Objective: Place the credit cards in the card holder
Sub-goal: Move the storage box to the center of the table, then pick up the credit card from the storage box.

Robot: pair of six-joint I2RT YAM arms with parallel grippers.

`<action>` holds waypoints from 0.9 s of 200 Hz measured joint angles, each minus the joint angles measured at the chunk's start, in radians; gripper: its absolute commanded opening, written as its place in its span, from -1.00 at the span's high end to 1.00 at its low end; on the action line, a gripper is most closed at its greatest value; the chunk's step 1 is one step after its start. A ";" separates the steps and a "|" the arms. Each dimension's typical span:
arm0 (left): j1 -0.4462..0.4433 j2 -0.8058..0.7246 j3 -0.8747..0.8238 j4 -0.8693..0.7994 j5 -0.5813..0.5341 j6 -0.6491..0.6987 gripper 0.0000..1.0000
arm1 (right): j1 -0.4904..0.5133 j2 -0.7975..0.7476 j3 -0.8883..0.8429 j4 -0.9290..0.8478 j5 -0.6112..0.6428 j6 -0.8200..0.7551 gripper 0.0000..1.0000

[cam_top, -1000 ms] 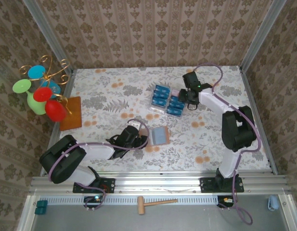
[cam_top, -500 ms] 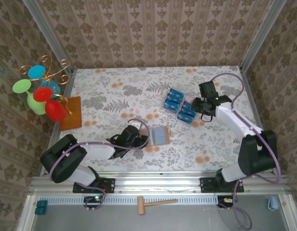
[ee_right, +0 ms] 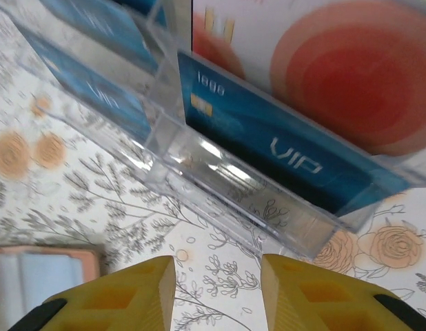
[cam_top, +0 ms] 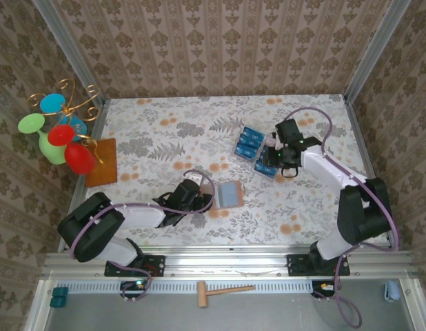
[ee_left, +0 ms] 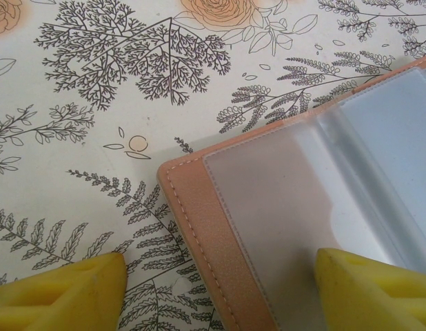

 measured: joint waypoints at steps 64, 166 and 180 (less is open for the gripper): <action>0.000 0.005 0.007 -0.007 0.000 0.000 -0.46 | 0.072 0.118 0.080 -0.030 0.111 -0.098 0.25; 0.000 0.005 0.010 -0.011 0.000 0.000 -0.46 | 0.117 0.205 0.136 -0.052 0.267 -0.207 0.28; 0.000 0.005 0.010 -0.011 0.000 0.000 -0.46 | 0.119 0.205 0.136 -0.053 0.267 -0.212 0.29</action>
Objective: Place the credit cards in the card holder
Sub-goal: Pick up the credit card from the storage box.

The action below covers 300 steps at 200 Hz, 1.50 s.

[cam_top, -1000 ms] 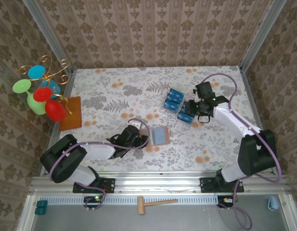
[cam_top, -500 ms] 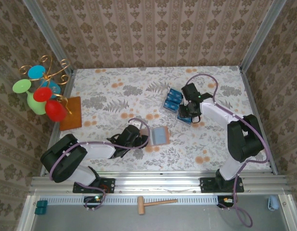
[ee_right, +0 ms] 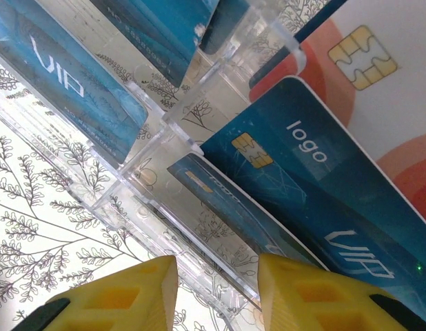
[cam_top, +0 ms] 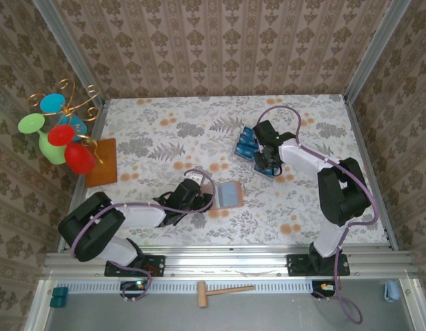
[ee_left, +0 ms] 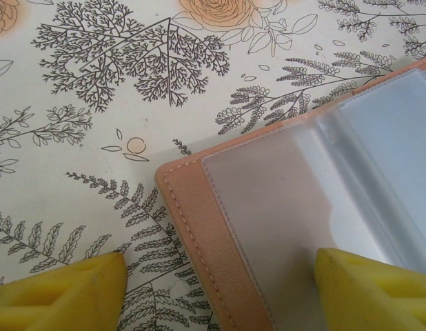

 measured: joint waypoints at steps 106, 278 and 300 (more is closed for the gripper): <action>0.000 0.002 0.000 0.001 0.000 0.000 -0.46 | 0.034 -0.017 -0.064 0.006 0.074 0.000 0.40; 0.000 0.003 0.000 0.001 0.000 0.000 -0.46 | 0.034 -0.018 -0.045 0.002 0.008 -0.060 0.83; 0.000 0.003 0.000 0.001 0.000 0.000 -0.46 | 0.035 -0.018 -0.039 -0.003 -0.019 -0.060 0.83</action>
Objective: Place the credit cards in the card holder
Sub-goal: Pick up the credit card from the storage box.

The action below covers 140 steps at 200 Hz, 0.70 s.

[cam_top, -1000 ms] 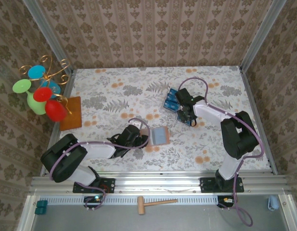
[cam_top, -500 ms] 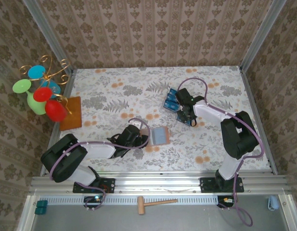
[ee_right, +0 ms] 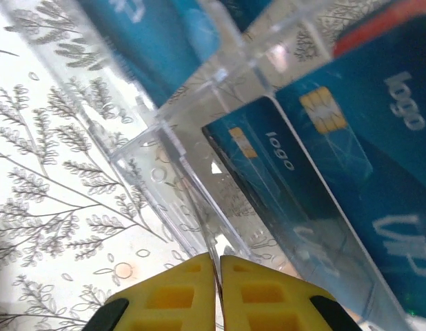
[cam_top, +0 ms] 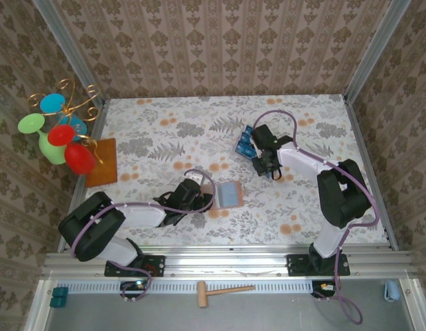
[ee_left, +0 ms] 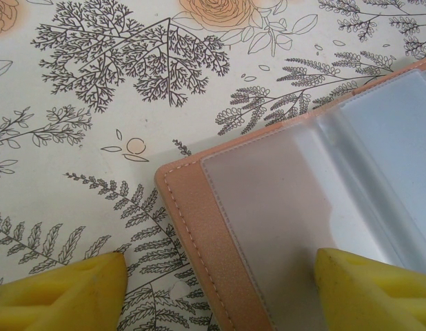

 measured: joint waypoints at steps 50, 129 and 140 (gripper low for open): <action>0.000 0.000 0.000 0.000 0.000 0.000 -0.46 | 0.002 0.000 0.024 -0.018 -0.031 -0.001 0.99; 0.000 0.000 0.000 0.000 0.000 0.000 -0.46 | 0.002 0.000 0.058 -0.054 -0.062 0.000 1.00; 0.000 0.000 0.000 0.000 0.000 0.000 -0.46 | 0.002 -0.003 0.061 -0.055 -0.069 0.000 1.00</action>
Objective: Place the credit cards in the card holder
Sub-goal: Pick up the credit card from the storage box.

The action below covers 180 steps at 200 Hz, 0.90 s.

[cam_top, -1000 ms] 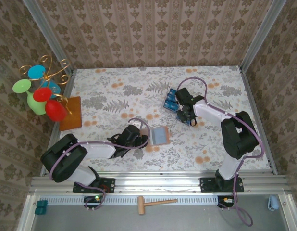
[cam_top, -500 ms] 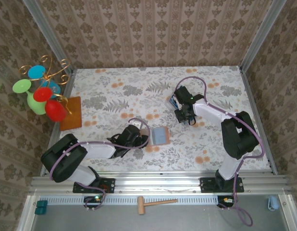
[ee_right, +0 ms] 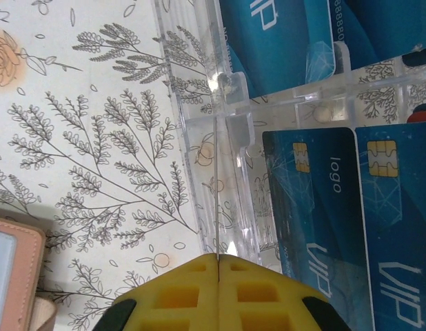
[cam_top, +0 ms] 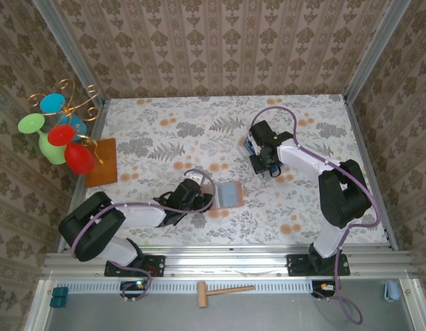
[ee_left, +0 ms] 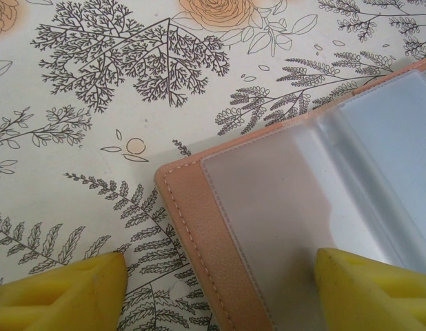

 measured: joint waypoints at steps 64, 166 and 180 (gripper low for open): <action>0.000 0.000 0.005 -0.010 0.000 0.000 -0.46 | 0.000 -0.098 0.018 -0.018 -0.027 0.010 1.00; 0.002 -0.059 0.024 -0.111 0.005 0.007 -0.47 | 0.009 -0.327 -0.152 0.190 -0.275 0.303 1.00; 0.002 -0.079 0.024 -0.125 0.005 0.008 -0.47 | 0.027 -0.333 -0.211 0.245 -0.306 0.366 1.00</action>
